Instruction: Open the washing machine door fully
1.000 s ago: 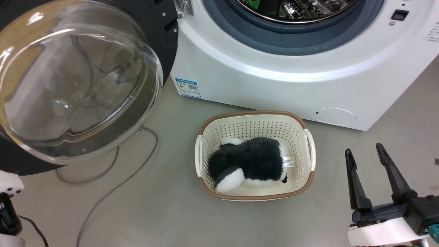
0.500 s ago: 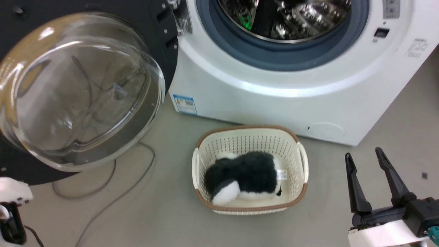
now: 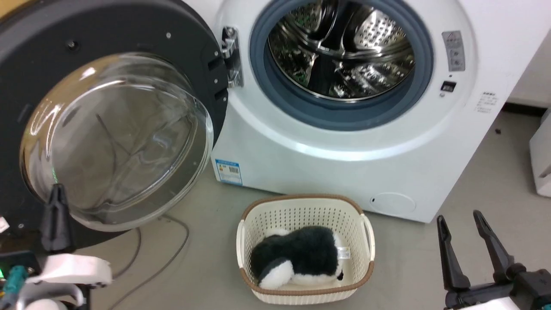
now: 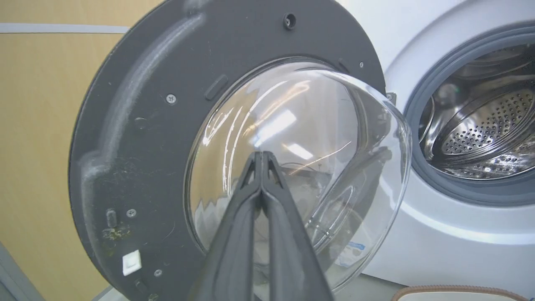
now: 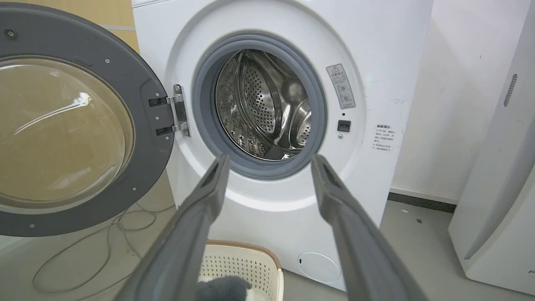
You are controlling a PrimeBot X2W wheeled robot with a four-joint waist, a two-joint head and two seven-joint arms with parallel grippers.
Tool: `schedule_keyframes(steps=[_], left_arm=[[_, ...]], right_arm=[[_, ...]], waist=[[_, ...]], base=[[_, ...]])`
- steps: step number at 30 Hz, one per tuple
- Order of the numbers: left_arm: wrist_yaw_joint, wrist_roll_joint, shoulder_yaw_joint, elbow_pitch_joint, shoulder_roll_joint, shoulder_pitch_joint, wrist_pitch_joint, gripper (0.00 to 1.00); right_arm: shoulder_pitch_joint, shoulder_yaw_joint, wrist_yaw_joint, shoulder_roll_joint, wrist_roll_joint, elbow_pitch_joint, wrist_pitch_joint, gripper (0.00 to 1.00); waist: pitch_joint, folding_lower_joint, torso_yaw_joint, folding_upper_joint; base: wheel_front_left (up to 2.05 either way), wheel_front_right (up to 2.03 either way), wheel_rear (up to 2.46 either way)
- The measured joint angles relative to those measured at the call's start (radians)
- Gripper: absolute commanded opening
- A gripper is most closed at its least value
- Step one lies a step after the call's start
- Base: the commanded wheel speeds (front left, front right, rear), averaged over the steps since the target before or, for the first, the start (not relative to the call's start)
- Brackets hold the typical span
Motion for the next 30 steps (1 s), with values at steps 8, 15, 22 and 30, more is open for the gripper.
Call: schedule_keyframes(steps=[8,15,22,30], left_arm=[[-0.022,-0.074,-0.106,-0.084,-0.031,0.07,0.0,1.0],[-0.024,-0.088,-0.168,-0.105,-0.031,0.111,0.0,1.0],[-0.024,-0.083,-0.228,-0.096,-0.043,0.136,0.0,1.0],[-0.02,-0.072,-0.243,-0.059,-0.057,0.138,0.0,1.0]], right_arm=[[0.017,-0.004,0.0,0.0,0.007,-0.003,0.0,1.0],[0.017,-0.005,0.0,0.0,0.007,-0.007,0.0,1.0],[0.017,-0.002,0.0,0.0,0.007,-0.013,0.0,1.0],[0.018,0.0,0.0,0.0,0.007,-0.019,0.0,1.0]], waist=[[-0.024,0.0,-0.032,0.0],[-0.032,0.0,-0.077,0.0],[-0.032,0.0,-0.133,0.0],[-0.025,0.0,-0.198,0.0]], base=[[0.0,0.0,0.0],[0.0,0.0,0.0],[0.0,0.0,0.0],[0.0,0.0,0.0]])
